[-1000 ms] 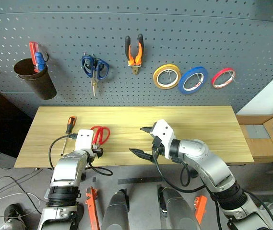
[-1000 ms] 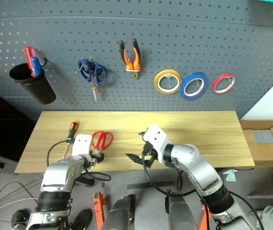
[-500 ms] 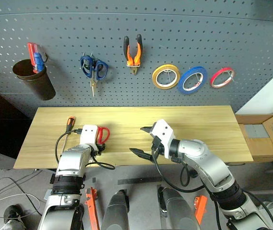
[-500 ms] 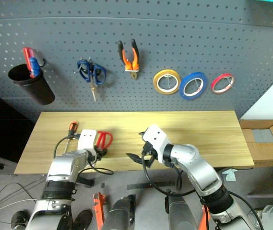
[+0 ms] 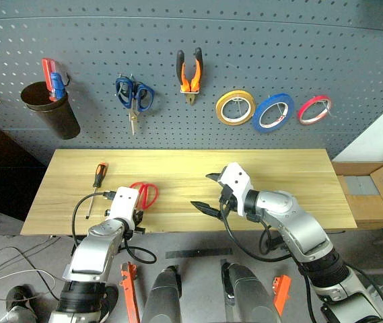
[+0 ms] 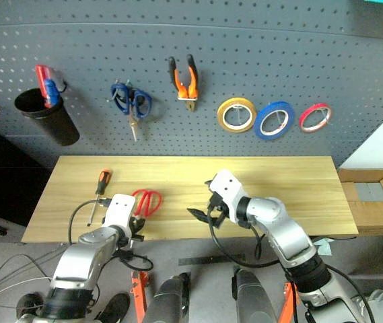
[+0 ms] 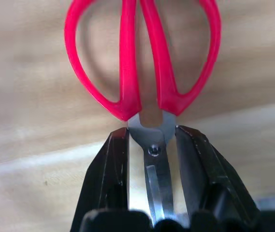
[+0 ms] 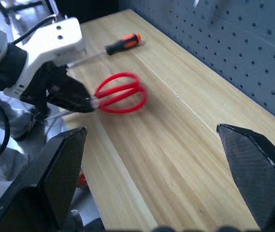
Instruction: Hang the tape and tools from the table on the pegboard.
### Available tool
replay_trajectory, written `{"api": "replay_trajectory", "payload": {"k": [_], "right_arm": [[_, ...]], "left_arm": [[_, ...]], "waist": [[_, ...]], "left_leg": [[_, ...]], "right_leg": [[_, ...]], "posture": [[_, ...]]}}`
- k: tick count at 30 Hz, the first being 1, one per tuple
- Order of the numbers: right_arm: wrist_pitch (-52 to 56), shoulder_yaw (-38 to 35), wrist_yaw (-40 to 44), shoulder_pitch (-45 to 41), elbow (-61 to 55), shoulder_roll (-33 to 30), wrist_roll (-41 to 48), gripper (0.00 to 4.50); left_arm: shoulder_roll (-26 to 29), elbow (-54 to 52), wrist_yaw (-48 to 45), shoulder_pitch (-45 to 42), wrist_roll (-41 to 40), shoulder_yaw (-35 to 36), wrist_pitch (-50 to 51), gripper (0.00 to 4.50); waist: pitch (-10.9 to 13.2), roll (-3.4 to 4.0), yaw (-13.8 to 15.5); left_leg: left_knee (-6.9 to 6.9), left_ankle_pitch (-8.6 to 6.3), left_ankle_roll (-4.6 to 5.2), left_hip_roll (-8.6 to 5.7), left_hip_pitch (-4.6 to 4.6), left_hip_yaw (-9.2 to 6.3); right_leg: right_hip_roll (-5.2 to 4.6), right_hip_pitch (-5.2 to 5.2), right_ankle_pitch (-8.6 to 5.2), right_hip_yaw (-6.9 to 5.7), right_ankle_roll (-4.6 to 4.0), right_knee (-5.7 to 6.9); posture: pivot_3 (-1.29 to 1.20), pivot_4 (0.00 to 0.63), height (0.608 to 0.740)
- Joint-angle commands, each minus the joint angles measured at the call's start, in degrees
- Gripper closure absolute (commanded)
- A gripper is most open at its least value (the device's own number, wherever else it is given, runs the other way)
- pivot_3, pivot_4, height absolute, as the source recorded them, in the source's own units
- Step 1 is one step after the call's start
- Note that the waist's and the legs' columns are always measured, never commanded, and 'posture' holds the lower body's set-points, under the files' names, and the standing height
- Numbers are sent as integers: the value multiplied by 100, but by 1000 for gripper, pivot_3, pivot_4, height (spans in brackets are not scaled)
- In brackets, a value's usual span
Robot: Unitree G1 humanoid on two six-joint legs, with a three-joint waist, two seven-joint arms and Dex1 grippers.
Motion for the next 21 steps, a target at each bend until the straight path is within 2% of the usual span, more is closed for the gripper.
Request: {"api": "replay_trajectory", "payload": {"k": [1, 7, 10, 12, 16, 17, 18, 21], "right_arm": [[-280, -362, 292, -195, 68, -26, 294, 0], [-371, -608, 747, -675, 324, 0, 617, 0], [-316, -873, 852, -861, 464, 126, 941, 0], [-271, -1021, 891, -966, 530, 208, 1130, 0], [-413, -997, 894, -1071, 669, 289, 1105, 0], [-432, -985, 890, -1091, 685, 308, 1088, 0], [-450, -975, 885, -1107, 699, 327, 1072, 0], [-537, -970, 856, -1184, 766, 391, 1016, 0]], "left_arm": [[-131, -816, 44, 276, 55, 54, -1074, 3436], [-322, -1392, 213, 782, 250, 177, -2903, 3436], [-382, -1166, 352, 661, 372, 237, -3618, 3436], [-416, -948, 568, 416, 490, 350, -3994, 3436], [-474, -448, 896, -164, 507, 631, -4220, 3436], [-459, -323, 929, -294, 521, 665, -4265, 3436], [-433, -197, 916, -395, 528, 669, -4292, 3436], [-361, 336, 736, -744, 488, 570, -4033, 3436]], "waist": [[-20, -3, 7], [-242, -16, -23], [-413, -15, -37], [-570, -19, -36], [-787, -27, -48], [-823, -24, -53], [-870, -26, -65], [-961, -24, -107]], "left_leg": [[0, 0, -1, -1, 0, 2], [-2, 1, -3, -1, 2, 15], [-2, 1, -3, 1, 4, 15], [-2, 1, -2, 2, 6, 15], [1, 2, -2, 1, 34, 19], [1, 2, -3, 1, 68, 21], [0, 0, -4, 1, 102, 22], [0, 0, -4, 1, 125, 27]], "right_leg": [[-3, 2, 1, 1, 1, -2], [-4, 1, 21, 2, -24, -10], [3, 2, 19, 0, -21, -10], [6, 7, 19, 0, -20, -12], [9, 40, 25, 1, -3, -23], [9, 78, 25, 2, -3, -28], [9, 112, 20, 1, -10, -35], [8, 131, 6, 3, -35, -37]], "posture": [[-51, 173, 740], [-53, 106, 740], [-56, 51, 740], [-53, 36, 740], [-57, 7, 740], [-57, 7, 740], [-58, 5, 740], [-62, 0, 740]]}}
